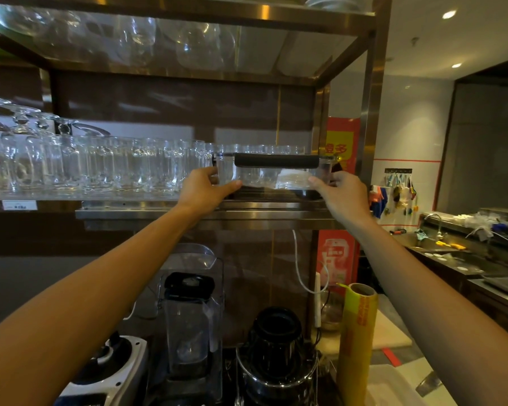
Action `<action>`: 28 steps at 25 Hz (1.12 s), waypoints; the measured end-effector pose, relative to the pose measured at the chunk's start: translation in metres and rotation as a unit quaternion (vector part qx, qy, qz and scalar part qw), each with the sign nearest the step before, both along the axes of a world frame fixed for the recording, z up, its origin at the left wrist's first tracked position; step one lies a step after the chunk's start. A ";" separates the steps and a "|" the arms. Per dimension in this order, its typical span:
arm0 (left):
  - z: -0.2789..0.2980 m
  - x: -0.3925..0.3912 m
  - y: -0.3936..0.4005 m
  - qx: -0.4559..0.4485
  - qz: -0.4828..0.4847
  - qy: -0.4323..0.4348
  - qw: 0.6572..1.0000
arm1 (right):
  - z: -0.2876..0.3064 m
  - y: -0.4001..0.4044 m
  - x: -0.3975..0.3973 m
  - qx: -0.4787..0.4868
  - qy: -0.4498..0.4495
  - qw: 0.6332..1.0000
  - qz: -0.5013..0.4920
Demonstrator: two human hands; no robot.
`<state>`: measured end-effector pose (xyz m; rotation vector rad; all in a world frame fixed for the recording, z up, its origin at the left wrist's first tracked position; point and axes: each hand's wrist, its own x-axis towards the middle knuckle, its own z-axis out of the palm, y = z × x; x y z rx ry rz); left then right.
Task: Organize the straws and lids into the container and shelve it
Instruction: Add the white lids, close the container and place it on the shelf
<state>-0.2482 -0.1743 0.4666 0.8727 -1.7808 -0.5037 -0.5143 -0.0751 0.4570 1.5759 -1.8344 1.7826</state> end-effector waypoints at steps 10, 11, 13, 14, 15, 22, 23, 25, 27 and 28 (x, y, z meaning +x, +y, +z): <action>-0.001 -0.002 -0.008 -0.007 0.024 -0.022 0.999 | -0.001 -0.017 -0.002 0.005 -0.024 1.000 -0.018; 0.000 -0.002 -0.007 -0.007 0.025 -0.018 0.999 | -0.001 -0.017 -0.002 0.003 -0.025 1.000 -0.019; -0.004 -0.002 -0.007 -0.015 0.034 0.003 0.999 | -0.001 -0.019 -0.001 0.000 -0.029 0.999 -0.016; -0.007 -0.001 -0.007 -0.020 0.041 0.014 0.999 | -0.001 -0.020 -0.002 0.000 -0.031 0.999 -0.015; -0.009 -0.001 -0.007 -0.022 0.045 0.021 0.999 | -0.002 -0.021 -0.002 0.000 -0.033 0.999 -0.016; -0.007 0.002 -0.010 -0.017 0.046 0.014 0.999 | -0.002 -0.026 -0.001 0.004 -0.029 0.999 -0.023; -0.008 0.002 -0.010 -0.017 0.045 0.017 0.999 | -0.003 -0.027 -0.001 0.003 -0.030 0.999 -0.022; -0.009 0.003 -0.009 -0.017 0.044 0.019 0.999 | -0.004 -0.027 0.000 0.000 -0.031 0.999 -0.020; -0.008 0.003 -0.008 -0.017 0.041 0.018 0.999 | -0.005 -0.026 -0.001 -0.003 -0.027 0.999 -0.017; -0.008 0.004 -0.008 -0.018 0.039 0.017 0.999 | -0.006 -0.025 -0.001 -0.004 -0.025 1.000 -0.014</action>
